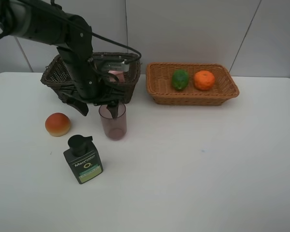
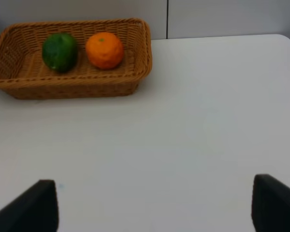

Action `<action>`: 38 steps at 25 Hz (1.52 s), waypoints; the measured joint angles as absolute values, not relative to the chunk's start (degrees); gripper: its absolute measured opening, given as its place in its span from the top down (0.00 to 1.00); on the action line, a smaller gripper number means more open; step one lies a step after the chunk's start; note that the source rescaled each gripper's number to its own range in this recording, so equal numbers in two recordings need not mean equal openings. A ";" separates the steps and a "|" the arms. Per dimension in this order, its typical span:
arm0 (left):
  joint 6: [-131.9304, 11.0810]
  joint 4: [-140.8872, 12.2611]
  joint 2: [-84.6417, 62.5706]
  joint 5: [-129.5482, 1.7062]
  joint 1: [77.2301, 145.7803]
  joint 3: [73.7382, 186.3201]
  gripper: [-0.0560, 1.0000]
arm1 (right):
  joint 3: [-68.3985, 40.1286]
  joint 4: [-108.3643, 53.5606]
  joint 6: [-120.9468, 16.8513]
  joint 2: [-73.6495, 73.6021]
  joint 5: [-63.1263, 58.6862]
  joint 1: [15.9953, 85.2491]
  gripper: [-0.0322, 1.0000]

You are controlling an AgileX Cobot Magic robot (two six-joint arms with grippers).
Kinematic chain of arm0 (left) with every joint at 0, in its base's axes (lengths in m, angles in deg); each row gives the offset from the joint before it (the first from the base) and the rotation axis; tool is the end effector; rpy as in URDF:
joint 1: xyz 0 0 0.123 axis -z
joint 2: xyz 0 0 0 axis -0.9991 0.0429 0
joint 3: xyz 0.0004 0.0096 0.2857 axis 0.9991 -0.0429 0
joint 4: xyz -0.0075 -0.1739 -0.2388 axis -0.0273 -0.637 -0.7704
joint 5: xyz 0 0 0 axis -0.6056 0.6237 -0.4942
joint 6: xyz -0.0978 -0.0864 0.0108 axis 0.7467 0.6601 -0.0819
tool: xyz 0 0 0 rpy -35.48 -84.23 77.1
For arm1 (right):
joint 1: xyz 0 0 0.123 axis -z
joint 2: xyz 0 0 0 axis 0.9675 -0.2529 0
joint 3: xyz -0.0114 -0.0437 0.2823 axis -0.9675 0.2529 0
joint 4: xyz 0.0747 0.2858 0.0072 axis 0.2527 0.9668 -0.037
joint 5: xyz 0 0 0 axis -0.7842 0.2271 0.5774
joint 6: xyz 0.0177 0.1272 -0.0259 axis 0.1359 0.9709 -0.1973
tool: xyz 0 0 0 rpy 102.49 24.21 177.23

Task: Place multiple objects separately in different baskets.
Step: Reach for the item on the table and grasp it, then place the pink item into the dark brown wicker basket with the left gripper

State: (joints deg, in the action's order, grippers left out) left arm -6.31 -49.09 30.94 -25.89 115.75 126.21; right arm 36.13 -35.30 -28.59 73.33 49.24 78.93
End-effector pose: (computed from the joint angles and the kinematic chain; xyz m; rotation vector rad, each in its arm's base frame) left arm 0.3890 -0.2056 0.0845 0.2359 2.9017 -0.1132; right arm 0.0656 -0.0041 0.2885 0.0734 2.0156 -0.0331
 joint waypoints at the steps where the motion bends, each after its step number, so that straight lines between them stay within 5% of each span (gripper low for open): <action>1: -6.31 -49.15 31.12 -26.28 115.75 126.21 0.00 | 36.13 -35.30 -28.59 73.33 49.24 78.93 0.27; 11: -6.31 -49.21 33.49 -28.26 115.75 126.21 0.00 | 36.13 -35.30 -28.59 73.33 49.24 78.93 0.27; 14: -6.31 -49.21 34.28 -28.26 115.75 126.21 0.07 | 36.13 -35.30 -28.59 73.33 49.24 78.93 0.27; 16: -6.31 -49.21 34.51 -28.26 115.75 126.21 0.20 | 36.13 -35.30 -28.59 73.33 49.24 78.93 0.27; 23: -6.27 -49.31 34.51 -27.03 115.75 126.21 0.94 | 36.13 -35.30 -28.57 73.33 49.24 78.93 0.27; 38: -4.66 -49.25 34.51 -26.99 115.75 126.21 0.95 | 36.13 -35.30 -28.57 73.33 49.24 78.93 0.27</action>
State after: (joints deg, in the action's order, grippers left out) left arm -4.66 -49.25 34.51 -26.99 115.75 126.21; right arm 36.13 -35.30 -28.57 73.33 49.24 78.93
